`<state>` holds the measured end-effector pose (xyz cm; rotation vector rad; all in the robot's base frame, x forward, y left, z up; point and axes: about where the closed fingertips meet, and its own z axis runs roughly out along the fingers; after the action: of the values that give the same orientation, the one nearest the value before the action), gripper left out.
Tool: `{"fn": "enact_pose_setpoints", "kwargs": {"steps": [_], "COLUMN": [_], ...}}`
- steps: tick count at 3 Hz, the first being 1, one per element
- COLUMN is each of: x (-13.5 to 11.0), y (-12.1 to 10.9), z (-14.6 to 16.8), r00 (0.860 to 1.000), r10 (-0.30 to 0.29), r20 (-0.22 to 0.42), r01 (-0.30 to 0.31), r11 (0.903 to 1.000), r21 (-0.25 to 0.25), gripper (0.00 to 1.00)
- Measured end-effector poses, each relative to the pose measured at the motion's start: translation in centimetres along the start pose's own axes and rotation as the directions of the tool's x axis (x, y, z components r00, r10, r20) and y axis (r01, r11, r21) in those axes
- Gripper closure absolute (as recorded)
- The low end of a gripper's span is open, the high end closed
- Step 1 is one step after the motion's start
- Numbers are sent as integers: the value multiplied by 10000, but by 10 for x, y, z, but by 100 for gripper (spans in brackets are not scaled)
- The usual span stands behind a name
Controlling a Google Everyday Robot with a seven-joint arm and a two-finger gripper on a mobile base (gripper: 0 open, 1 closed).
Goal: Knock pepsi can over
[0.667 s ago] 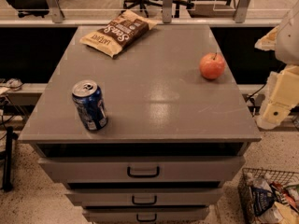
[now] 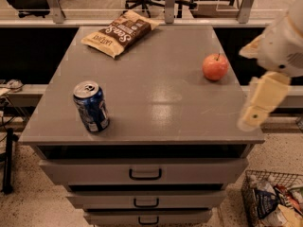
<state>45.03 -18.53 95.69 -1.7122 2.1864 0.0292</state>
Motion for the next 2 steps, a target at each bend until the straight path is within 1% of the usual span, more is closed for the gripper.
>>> {"fn": "enact_pose_setpoints", "kwargs": {"steps": [1,2], "x": [-62,-130], "y": [6,18], "z": [57,97], "r00": [9841,9369], "r10": [-24,-180], "r20": [1776,3490], "r01": [201,793], "r11": [9949,9835], "r21": [-983,-1623], "gripper": [0,0]}}
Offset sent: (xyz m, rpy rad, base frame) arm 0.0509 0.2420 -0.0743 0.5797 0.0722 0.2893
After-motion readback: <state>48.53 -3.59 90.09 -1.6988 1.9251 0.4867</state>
